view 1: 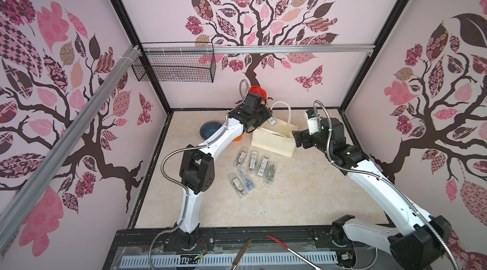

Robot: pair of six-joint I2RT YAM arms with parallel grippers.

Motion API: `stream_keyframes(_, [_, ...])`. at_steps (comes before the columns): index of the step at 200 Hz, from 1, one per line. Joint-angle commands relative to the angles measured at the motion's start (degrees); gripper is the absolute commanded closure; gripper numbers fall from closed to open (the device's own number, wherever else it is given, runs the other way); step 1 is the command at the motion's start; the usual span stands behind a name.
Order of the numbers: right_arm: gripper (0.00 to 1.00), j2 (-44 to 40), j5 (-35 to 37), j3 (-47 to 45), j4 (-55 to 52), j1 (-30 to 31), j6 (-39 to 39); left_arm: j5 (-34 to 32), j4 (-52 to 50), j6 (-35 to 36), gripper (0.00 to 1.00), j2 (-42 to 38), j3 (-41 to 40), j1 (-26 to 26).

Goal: Put the compass set into the canvas bag
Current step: Place the compass set in the canvas bag.

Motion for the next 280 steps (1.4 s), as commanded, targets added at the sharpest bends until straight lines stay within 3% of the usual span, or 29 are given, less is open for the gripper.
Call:
stream_keyframes(1, [0.04, -2.34, 0.13, -0.74, 1.07, -0.20, -0.53, -1.06, 4.17, -3.44, 0.63, -2.02, -3.19, -0.76])
stream_keyframes(176, [0.04, -2.91, -0.50, -2.02, 1.29, -0.25, -0.66, -1.97, 6.69, -14.73, 0.59, -1.09, -8.59, -3.70])
stream_keyframes(233, [0.03, -2.56, -0.31, -2.07, 1.09, -0.29, -0.91, -2.74, 7.69, -15.89, 0.49, -1.72, -9.98, -3.71])
stream_keyframes(280, [0.03, -2.57, -0.11, -2.28, 0.81, -0.25, -1.15, -1.82, 9.52, -17.69, 0.47, -1.80, -11.78, -3.70])
